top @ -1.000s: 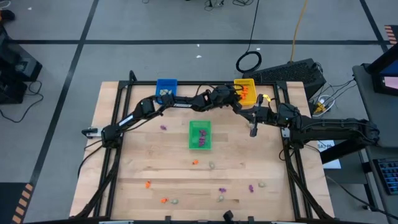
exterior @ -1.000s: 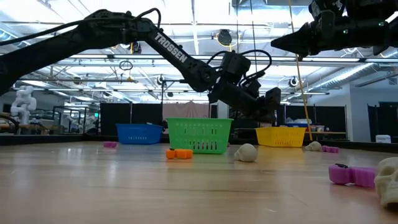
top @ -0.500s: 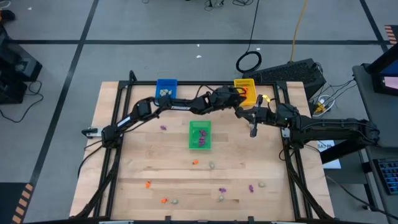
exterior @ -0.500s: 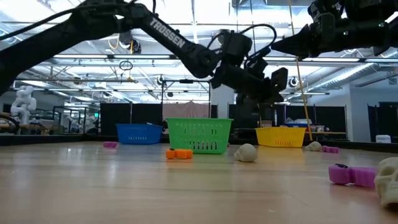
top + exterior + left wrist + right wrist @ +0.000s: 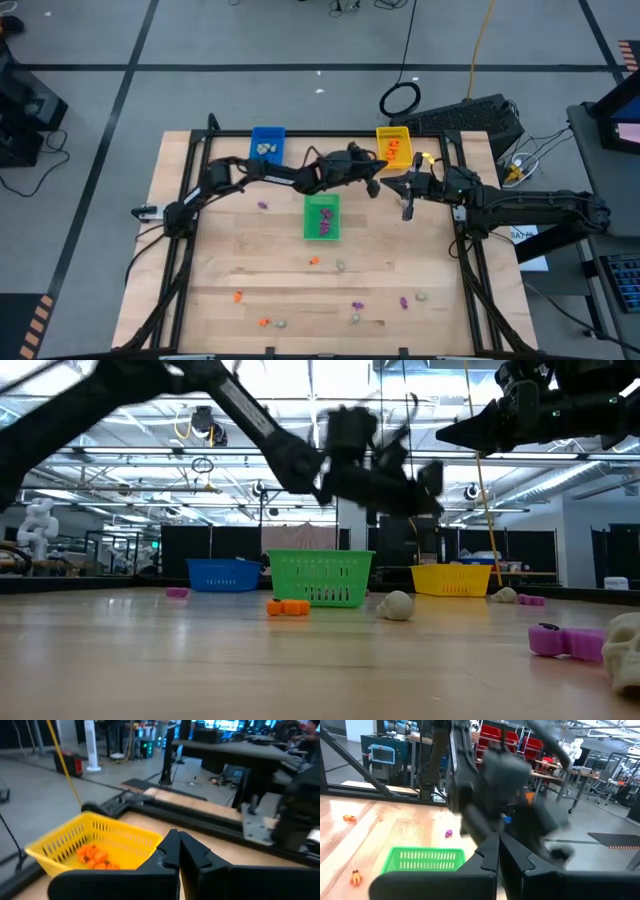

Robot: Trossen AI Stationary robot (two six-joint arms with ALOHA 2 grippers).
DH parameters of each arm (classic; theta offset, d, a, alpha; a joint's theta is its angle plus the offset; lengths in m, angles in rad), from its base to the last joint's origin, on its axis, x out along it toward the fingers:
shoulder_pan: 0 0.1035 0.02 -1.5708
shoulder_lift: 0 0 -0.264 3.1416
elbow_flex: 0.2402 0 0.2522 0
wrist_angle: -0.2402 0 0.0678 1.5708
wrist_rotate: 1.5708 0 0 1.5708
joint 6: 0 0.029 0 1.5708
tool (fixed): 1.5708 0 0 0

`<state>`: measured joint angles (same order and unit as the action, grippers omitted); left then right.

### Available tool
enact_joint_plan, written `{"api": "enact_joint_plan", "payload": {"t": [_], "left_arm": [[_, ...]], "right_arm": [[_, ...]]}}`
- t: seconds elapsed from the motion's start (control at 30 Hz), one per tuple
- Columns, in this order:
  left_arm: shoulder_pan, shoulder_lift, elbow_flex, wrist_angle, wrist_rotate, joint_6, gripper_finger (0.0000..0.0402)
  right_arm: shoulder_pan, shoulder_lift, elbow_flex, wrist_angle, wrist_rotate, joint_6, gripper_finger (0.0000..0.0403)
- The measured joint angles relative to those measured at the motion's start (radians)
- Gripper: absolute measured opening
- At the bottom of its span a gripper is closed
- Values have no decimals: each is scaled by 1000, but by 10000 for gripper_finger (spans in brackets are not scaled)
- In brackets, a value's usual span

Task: Sort Halloween decoration
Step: Put the purple skeleton toy into the green bin

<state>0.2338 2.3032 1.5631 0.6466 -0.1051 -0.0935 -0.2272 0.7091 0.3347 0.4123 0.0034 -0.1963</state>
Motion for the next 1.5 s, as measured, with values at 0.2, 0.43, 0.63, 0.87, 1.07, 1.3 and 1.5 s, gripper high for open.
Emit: {"api": "enact_joint_plan", "payload": {"t": [0.2,0.43,0.63,0.87,1.07,1.3,1.5], "left_arm": [[-21,-168,-249,109,-8,31,0],[-27,-355,-560,256,-7,25,0],[-53,-501,-790,368,-4,61,0],[-80,-649,-1002,415,-8,85,0],[-80,-746,-1145,481,-8,84,0],[-81,-804,-1252,501,-8,77,0],[-94,-814,-1293,516,-8,76,0]], "right_arm": [[0,1,0,-50,96,12,0],[-16,4,21,-207,320,98,0],[-98,73,152,-564,454,318,0],[-276,265,281,-820,438,424,0],[-428,441,409,-913,413,457,0],[-566,627,539,-1014,386,448,0],[-615,741,595,-1092,350,437,0]]}}
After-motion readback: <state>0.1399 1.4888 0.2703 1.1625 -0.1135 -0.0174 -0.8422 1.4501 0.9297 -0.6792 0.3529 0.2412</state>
